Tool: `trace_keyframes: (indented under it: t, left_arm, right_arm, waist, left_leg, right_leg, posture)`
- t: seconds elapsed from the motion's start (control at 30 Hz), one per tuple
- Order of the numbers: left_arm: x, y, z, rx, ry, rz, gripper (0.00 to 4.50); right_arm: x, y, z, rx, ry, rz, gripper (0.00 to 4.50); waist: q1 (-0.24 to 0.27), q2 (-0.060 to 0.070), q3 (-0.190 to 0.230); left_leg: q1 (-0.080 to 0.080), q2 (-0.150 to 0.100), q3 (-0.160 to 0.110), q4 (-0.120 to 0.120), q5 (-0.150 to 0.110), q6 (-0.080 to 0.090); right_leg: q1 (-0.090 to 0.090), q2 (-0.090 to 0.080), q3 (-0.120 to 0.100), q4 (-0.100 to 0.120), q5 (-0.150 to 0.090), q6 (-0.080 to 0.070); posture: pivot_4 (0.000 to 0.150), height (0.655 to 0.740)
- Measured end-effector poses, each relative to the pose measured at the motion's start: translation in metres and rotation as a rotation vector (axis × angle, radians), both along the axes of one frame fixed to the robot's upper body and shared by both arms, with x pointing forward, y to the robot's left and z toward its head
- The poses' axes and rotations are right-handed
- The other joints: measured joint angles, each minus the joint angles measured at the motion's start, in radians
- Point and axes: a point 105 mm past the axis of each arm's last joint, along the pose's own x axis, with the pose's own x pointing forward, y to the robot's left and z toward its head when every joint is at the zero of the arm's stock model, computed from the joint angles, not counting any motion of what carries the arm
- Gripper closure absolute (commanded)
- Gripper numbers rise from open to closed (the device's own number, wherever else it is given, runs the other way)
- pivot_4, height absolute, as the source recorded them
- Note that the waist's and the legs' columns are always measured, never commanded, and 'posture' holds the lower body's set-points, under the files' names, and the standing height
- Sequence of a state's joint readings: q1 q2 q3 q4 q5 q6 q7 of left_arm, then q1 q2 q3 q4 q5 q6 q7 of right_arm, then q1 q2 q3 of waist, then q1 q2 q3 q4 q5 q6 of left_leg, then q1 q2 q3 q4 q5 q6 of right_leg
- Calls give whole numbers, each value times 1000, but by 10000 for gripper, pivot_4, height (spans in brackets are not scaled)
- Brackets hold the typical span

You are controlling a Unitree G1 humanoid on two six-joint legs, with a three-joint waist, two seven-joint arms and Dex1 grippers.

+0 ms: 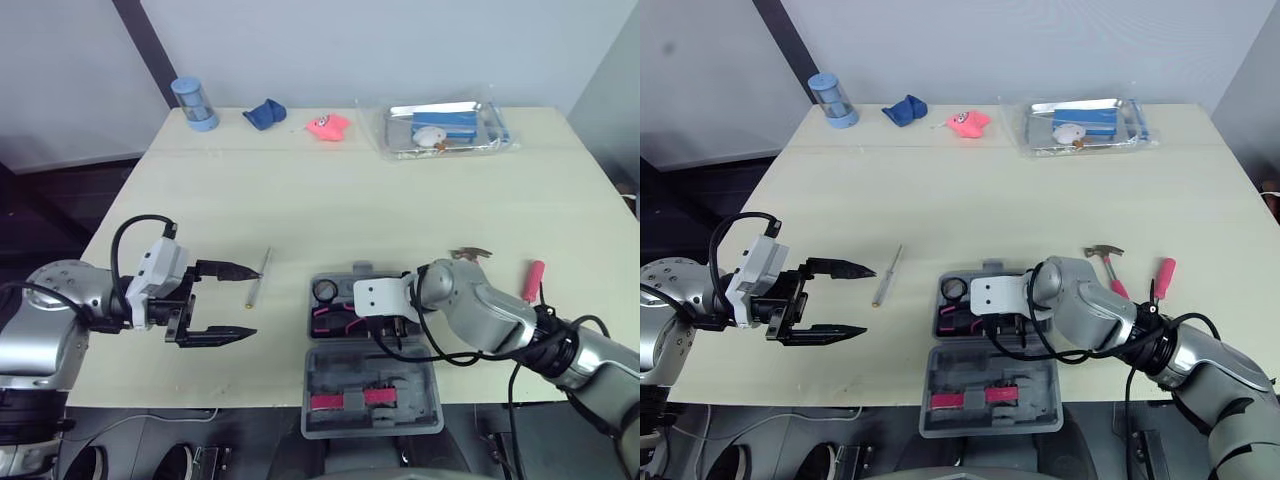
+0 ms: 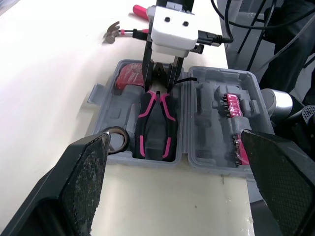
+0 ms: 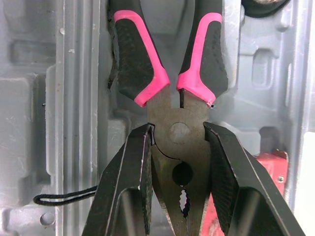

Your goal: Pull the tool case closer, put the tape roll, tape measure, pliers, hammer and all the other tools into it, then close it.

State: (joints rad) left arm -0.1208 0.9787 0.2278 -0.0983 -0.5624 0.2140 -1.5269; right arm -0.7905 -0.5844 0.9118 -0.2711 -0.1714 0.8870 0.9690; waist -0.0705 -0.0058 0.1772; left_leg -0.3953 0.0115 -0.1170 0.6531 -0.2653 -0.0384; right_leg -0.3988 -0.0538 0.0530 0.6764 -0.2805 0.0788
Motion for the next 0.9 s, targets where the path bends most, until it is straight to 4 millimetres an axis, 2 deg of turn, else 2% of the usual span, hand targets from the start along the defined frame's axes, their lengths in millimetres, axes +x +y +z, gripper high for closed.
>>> trace_keyframes:
  t: [0.03,0.1,0.27,0.3,0.5,0.6,0.67,0.73,0.77,0.8,0.83,0.9]
  left_arm:
    - [0,0,0,0,0,0,409]
    - [0,-1,0,0,0,1,0]
    - [0,-1,0,1,1,0,0]
    - [0,-1,0,1,1,0,0]
    - [-1,-1,0,1,3,1,0]
    - [-1,-1,0,1,4,1,0]
    - [-1,-1,0,0,4,0,0]
    - [-1,-1,0,0,4,1,0]
    - [-1,-1,-1,0,4,1,0]
    - [-1,-1,-1,0,5,1,0]
    - [-1,-1,-1,-1,5,1,0]
    - [-1,-1,-1,-1,4,2,0]
  right_arm:
    - [0,0,-1,3,2,-2,35122]
    - [1,-1,-2,5,-1,1,24097]
    - [5,-3,3,20,-24,-8,2582]
    - [6,-4,5,23,-28,-13,1180]
    - [4,-7,10,86,17,-41,1180]
    - [-1,4,24,193,62,-33,1180]
    - [-1,13,35,276,83,-35,6411]
    - [1,17,43,338,93,-41,13688]
    - [2,17,50,377,97,-42,20339]
    - [2,17,50,381,97,-43,20339]
    - [3,17,52,394,98,-39,25900]
    - [3,15,50,428,116,-39,31019]
  waist:
    - [0,0,0]
    - [0,0,0]
    - [1,0,0]
    - [1,0,0]
    - [2,0,0]
    - [-1,0,0]
    - [-1,0,0]
    - [1,0,0]
    - [4,0,0]
    - [4,0,0]
    - [5,0,0]
    - [4,-1,0]
  left_leg:
    - [0,0,0,0,0,0]
    - [0,0,0,0,0,0]
    - [0,0,0,0,0,0]
    - [0,0,0,0,0,0]
    - [0,0,0,0,0,0]
    - [0,0,0,0,0,0]
    - [0,0,0,0,0,0]
    - [0,0,0,0,0,0]
    - [0,0,0,0,0,0]
    - [0,0,0,0,0,0]
    - [0,0,0,0,0,0]
    - [0,0,0,0,0,0]
  right_leg:
    - [0,0,0,0,0,0]
    - [0,0,0,0,0,0]
    - [0,0,0,1,0,0]
    - [0,0,0,1,0,0]
    - [0,0,0,0,0,0]
    - [0,0,0,1,0,0]
    - [-1,0,0,1,0,0]
    - [-1,0,0,1,0,0]
    - [-1,0,0,1,0,0]
    - [-1,0,0,1,0,0]
    - [-1,0,0,1,0,0]
    - [-1,0,0,1,0,0]
  posture:
    - [1500,7400]
    - [1500,7400]
    - [1500,7400]
    - [1500,7400]
    - [1500,7400]
    - [1500,7400]
    - [1500,7400]
    - [1500,7400]
    - [1500,7400]
    - [1500,7400]
    - [1500,7400]
    - [1500,7400]
